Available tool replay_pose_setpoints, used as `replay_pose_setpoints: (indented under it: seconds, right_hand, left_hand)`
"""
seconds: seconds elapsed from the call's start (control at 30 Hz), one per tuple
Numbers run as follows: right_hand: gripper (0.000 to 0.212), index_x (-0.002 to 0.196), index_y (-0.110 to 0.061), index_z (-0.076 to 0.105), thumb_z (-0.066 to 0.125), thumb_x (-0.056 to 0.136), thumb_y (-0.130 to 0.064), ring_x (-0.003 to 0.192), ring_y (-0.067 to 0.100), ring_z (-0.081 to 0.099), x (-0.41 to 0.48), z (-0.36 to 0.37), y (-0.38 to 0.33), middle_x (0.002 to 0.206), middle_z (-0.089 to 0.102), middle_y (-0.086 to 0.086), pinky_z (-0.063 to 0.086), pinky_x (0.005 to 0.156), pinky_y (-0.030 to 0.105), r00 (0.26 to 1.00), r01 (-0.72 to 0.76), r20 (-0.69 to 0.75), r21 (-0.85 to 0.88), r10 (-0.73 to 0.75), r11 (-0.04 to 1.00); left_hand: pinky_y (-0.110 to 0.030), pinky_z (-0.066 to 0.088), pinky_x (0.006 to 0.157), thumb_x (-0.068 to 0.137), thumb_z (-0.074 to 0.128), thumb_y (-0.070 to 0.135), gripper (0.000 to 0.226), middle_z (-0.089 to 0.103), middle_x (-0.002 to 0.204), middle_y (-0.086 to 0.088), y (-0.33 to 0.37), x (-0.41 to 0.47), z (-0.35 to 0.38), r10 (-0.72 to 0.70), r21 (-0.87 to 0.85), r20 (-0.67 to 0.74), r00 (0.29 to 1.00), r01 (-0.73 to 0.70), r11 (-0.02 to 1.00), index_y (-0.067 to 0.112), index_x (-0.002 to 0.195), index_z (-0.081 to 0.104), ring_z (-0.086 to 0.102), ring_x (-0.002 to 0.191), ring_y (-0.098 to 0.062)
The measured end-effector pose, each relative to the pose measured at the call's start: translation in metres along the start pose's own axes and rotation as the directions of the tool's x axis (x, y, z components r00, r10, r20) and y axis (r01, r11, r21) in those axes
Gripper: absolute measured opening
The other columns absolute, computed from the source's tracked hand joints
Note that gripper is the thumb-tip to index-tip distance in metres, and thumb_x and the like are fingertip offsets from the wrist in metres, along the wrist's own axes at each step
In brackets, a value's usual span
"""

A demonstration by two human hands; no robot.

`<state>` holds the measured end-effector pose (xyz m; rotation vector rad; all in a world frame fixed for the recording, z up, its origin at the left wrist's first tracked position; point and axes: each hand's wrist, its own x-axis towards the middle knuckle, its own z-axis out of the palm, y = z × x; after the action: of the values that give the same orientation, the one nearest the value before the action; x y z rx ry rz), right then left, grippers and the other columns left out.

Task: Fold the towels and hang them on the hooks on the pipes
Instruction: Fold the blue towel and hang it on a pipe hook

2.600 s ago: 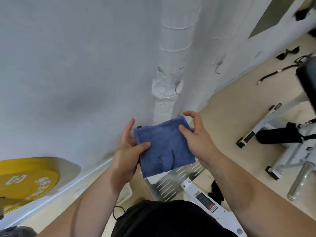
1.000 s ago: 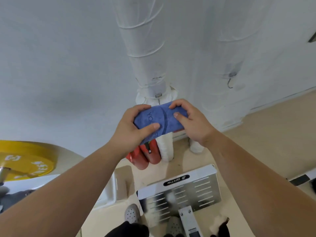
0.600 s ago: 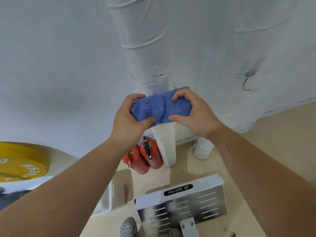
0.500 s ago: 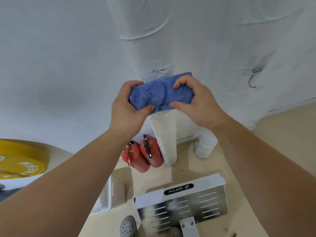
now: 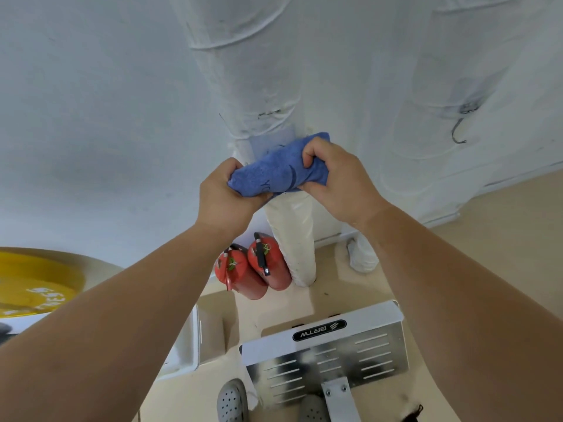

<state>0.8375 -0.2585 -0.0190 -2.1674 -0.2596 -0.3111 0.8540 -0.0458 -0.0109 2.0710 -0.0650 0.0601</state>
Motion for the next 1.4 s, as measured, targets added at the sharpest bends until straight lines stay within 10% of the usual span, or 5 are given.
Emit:
replay_pose_setpoints:
  seconds: [0.27,0.4,0.5,0.73,1.4]
  right_hand:
    - [0.035,0.089,-0.033,0.039,0.068,0.071,-0.039,0.079,0.020,0.053,-0.004,0.001,-0.009,0.094,0.052,0.000,0.043,0.065,0.024,0.998,-0.054,0.023,0.008,0.054,0.999]
    - [0.031,0.095,-0.032,0.042,0.070,0.085,-0.042,0.081,0.019,0.055,-0.008,0.005,-0.008,0.103,0.051,-0.001,0.048,0.068,0.030,0.999,-0.035,-0.028,-0.116,0.032,0.993]
    - [0.031,0.100,-0.026,0.048,0.069,0.086,-0.045,0.083,0.023,0.056,-0.009,0.009,-0.008,0.112,0.049,0.005,0.054,0.070,0.040,0.992,-0.001,-0.120,-0.288,-0.035,0.958]
    - [0.037,0.099,-0.021,0.054,0.072,0.082,-0.047,0.119,0.037,0.053,-0.002,0.019,0.010,0.145,0.047,0.020,0.050,0.086,0.047,0.949,0.110,-0.187,-0.554,-0.253,0.825]
    - [0.042,0.119,-0.021,0.054,0.062,0.092,-0.052,0.145,0.037,0.033,-0.043,0.026,-0.010,0.161,0.027,0.019,0.037,0.112,0.049,0.971,-0.064,-0.225,-0.563,-0.078,0.824]
  left_hand:
    - [-0.034,0.053,0.081,0.066,0.091,0.040,0.064,0.062,0.106,-0.003,0.012,-0.017,-0.007,0.258,0.318,-0.069,0.964,-0.224,0.921,0.025,0.116,0.054,0.060,0.089,-0.013]
    - [-0.045,0.041,0.090,0.086,0.078,0.029,0.038,0.058,0.126,-0.010,0.008,-0.018,-0.006,0.816,0.671,0.029,0.578,-0.616,0.412,0.027,0.121,0.061,0.055,0.111,-0.032]
    - [-0.044,0.043,0.084,0.092,0.071,0.013,0.020,0.072,0.117,-0.008,0.002,-0.005,-0.006,0.909,0.740,0.162,0.385,-0.656,0.146,0.030,0.102,0.079,0.058,0.109,-0.031]
    - [-0.043,0.047,0.076,0.089,0.080,0.038,0.012,0.077,0.110,-0.005,-0.017,0.019,-0.021,0.875,0.724,0.258,0.409,-0.682,0.105,0.040,0.100,0.081,0.070,0.094,-0.034]
    - [-0.058,0.038,0.103,0.082,0.069,0.027,0.045,0.046,0.156,-0.016,-0.015,-0.027,-0.022,0.710,0.746,0.311,0.632,-0.625,0.229,0.036,0.126,0.071,0.051,0.129,-0.044]
